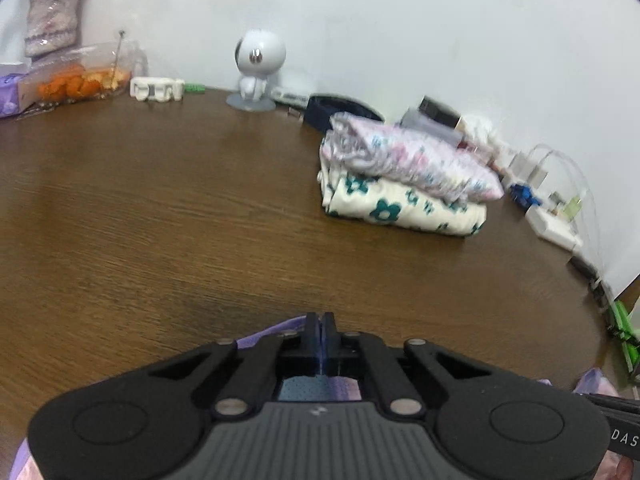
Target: Fold clothes
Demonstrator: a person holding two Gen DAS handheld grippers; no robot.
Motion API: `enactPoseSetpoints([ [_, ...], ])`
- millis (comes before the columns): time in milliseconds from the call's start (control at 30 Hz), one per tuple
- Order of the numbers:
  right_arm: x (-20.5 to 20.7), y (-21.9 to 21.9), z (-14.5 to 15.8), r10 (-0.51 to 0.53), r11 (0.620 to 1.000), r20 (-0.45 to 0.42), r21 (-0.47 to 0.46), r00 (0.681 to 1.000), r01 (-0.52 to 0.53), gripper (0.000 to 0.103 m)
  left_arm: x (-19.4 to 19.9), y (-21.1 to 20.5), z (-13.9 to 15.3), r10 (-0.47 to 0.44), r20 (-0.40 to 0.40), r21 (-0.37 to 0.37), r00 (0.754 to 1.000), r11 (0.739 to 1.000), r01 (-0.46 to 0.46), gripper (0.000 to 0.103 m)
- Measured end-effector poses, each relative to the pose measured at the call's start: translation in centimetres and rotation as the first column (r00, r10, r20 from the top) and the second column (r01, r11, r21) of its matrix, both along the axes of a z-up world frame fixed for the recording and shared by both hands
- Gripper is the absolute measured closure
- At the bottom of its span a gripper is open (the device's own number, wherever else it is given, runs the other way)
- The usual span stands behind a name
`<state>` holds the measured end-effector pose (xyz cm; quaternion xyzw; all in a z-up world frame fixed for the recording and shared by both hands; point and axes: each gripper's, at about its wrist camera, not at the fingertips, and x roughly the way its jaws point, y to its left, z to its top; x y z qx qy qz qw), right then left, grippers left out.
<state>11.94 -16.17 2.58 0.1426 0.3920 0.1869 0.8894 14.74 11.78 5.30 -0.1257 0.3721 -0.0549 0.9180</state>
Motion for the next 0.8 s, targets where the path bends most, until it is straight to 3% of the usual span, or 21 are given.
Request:
enactPoseSetpoints([
  [233,-6.8,-0.9,3.3,0.078,0.997,0.127,-0.03,0.989,-0.075,0.099,-9.4,0.6,2.4,0.001,0.124,-0.018,0.992,1.0,0.001,0.103],
  [467,-14.3,-1.2,0.4,0.171,0.976,0.095,-0.156,0.981,-0.155,0.098,-16.0,2.1,-1.8,0.074,0.038,-0.087,0.997,0.994,-0.071,0.103],
  [567,-15.1,-1.7,0.7,0.171,0.975,0.106,-0.16,0.98,-0.153,0.087,-16.8,2.4,-2.3,0.084,0.031,-0.08,0.996,0.993,-0.081,0.103],
  [600,-15.2,-2.0,1.3,0.159,0.978,0.123,-0.154,0.98,-0.139,0.072,-16.7,2.7,-2.1,0.092,0.032,-0.076,0.995,0.993,-0.089,0.103],
  [667,-14.6,-2.8,2.5,0.096,0.986,0.17,-0.153,0.981,-0.07,0.056,-16.6,3.3,-1.5,0.096,0.04,-0.08,0.995,0.992,-0.093,0.103],
  [733,-13.0,-3.7,3.0,-0.002,0.985,0.187,-0.167,0.982,0.034,0.054,-16.5,3.5,-0.7,0.088,0.051,-0.072,0.995,0.994,-0.084,0.1],
  [800,-10.3,-4.9,2.6,-0.13,0.973,0.147,-0.173,0.981,0.155,0.053,-16.4,3.0,-0.1,0.077,0.083,-0.037,0.994,0.997,-0.075,0.089],
])
